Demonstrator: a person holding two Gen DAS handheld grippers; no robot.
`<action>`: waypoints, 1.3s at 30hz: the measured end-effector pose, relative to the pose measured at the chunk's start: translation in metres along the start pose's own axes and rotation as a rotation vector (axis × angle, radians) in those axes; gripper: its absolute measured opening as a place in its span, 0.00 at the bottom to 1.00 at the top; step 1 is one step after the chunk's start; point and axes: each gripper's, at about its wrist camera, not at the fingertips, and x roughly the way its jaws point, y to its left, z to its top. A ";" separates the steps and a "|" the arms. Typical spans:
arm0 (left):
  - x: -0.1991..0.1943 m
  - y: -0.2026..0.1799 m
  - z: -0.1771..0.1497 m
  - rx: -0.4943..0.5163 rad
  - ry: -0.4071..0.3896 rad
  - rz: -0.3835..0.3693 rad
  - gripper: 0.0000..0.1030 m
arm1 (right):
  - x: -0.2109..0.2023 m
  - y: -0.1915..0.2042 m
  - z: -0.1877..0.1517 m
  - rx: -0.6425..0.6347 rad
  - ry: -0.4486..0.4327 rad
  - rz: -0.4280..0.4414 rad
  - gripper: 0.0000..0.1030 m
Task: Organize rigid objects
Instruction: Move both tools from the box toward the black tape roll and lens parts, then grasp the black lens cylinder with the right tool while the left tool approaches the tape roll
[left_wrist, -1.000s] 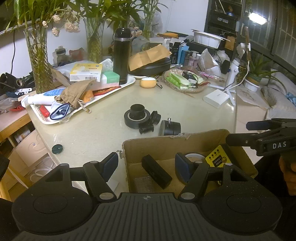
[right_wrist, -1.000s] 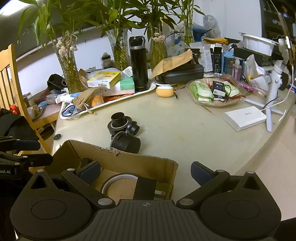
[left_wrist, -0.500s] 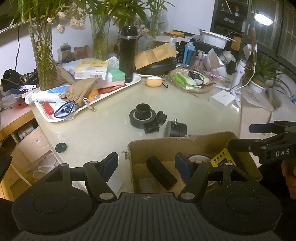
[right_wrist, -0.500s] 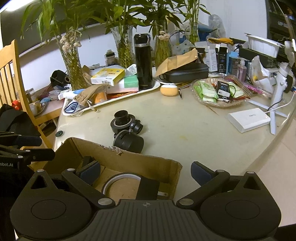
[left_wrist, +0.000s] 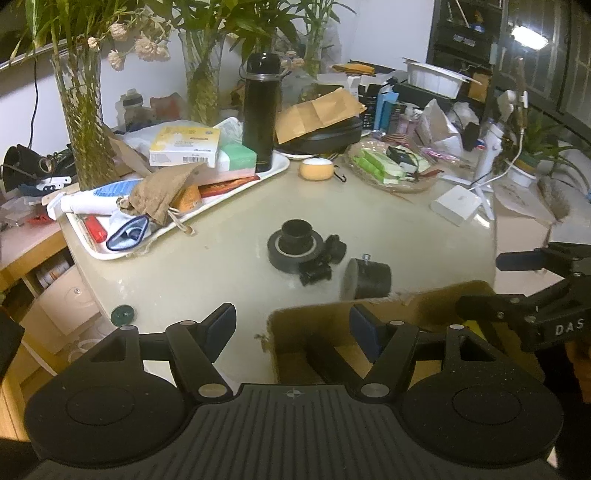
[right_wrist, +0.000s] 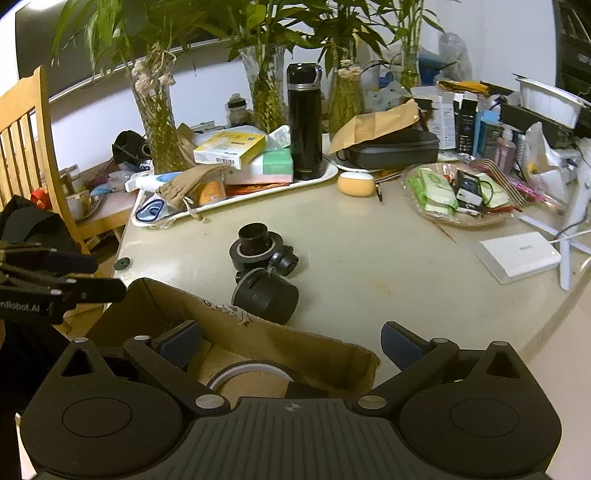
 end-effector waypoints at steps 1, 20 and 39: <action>0.001 0.000 0.001 0.004 -0.002 0.002 0.65 | 0.001 -0.001 0.001 0.001 0.002 0.000 1.00; 0.038 0.011 0.021 0.064 -0.010 0.022 0.65 | 0.042 -0.005 0.020 0.044 0.084 0.048 1.00; 0.041 0.029 0.021 -0.013 -0.015 0.069 0.65 | 0.113 0.006 0.048 0.154 0.256 0.100 0.98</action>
